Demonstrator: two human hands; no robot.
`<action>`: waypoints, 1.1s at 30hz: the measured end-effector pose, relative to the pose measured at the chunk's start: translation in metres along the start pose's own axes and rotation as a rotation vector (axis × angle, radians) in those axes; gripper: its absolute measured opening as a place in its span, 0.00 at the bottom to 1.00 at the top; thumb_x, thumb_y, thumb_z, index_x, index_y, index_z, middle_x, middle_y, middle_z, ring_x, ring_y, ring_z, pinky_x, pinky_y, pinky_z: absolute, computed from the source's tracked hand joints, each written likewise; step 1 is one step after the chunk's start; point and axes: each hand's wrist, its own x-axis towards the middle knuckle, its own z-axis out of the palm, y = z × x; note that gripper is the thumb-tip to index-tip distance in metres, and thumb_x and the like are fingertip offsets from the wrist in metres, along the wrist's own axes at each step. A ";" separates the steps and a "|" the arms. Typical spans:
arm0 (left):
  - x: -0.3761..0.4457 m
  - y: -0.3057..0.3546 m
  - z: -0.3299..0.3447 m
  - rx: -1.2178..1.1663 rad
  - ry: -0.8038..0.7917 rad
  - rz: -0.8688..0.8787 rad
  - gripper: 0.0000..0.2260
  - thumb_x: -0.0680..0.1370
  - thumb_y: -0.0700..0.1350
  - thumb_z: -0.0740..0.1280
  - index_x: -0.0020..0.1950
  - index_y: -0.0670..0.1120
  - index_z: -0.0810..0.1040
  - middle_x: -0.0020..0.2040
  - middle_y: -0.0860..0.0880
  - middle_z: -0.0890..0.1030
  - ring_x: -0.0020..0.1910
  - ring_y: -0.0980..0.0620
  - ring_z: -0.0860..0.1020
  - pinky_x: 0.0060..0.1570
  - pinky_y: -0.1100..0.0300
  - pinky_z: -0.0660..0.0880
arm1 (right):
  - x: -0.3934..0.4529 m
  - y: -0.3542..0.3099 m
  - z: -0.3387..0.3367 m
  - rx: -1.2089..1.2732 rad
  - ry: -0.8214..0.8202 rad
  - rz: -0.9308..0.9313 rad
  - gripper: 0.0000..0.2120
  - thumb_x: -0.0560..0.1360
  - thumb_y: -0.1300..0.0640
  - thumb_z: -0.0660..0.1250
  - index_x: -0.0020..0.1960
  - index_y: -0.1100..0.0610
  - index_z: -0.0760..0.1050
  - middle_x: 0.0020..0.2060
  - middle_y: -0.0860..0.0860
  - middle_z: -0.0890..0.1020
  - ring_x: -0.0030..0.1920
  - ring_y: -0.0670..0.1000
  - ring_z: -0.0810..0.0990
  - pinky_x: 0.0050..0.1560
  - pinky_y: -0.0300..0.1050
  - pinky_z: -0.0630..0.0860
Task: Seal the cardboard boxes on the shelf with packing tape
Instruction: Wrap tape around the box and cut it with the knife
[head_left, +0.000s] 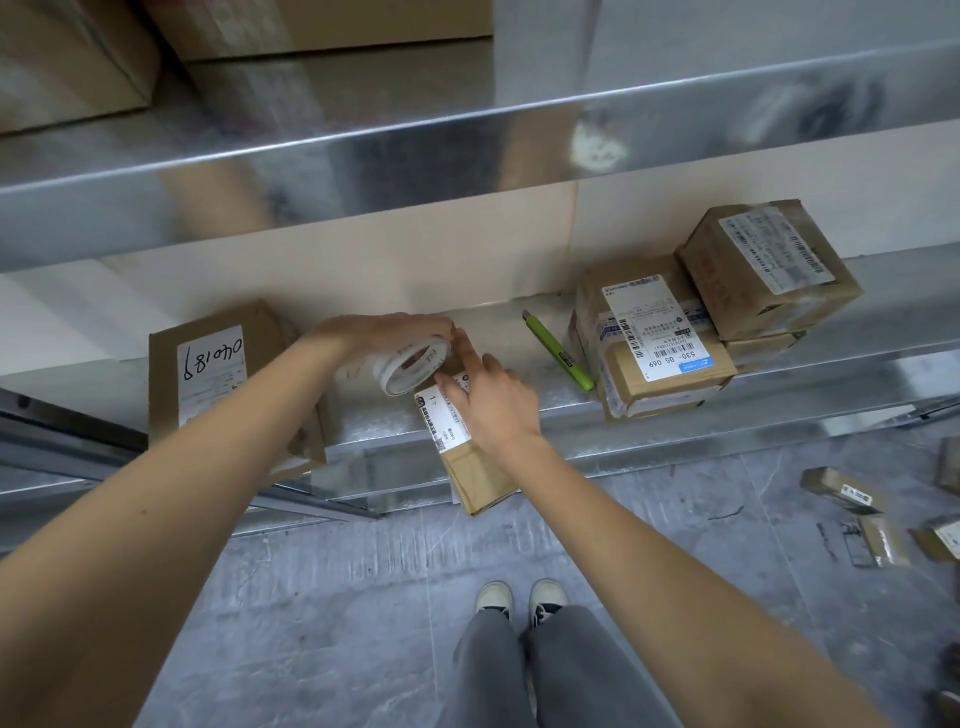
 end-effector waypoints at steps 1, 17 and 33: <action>0.001 -0.004 -0.001 -0.056 -0.013 -0.007 0.27 0.68 0.66 0.62 0.57 0.48 0.77 0.56 0.41 0.80 0.48 0.43 0.77 0.50 0.48 0.75 | 0.000 0.001 0.001 -0.012 0.005 -0.005 0.31 0.80 0.37 0.51 0.79 0.46 0.49 0.58 0.56 0.76 0.52 0.61 0.78 0.45 0.50 0.71; 0.006 -0.023 0.000 -0.406 -0.112 0.066 0.24 0.73 0.57 0.67 0.62 0.42 0.76 0.54 0.38 0.78 0.48 0.42 0.79 0.55 0.45 0.77 | 0.042 0.058 -0.030 -0.214 -0.097 0.323 0.28 0.79 0.64 0.58 0.77 0.60 0.53 0.72 0.60 0.63 0.71 0.59 0.65 0.62 0.51 0.72; 0.004 -0.024 0.002 -0.371 -0.081 0.082 0.23 0.70 0.61 0.66 0.55 0.45 0.78 0.51 0.38 0.81 0.45 0.42 0.81 0.52 0.46 0.78 | 0.011 0.025 -0.100 0.498 -0.115 0.068 0.11 0.78 0.56 0.65 0.58 0.55 0.81 0.40 0.50 0.80 0.32 0.43 0.73 0.30 0.28 0.66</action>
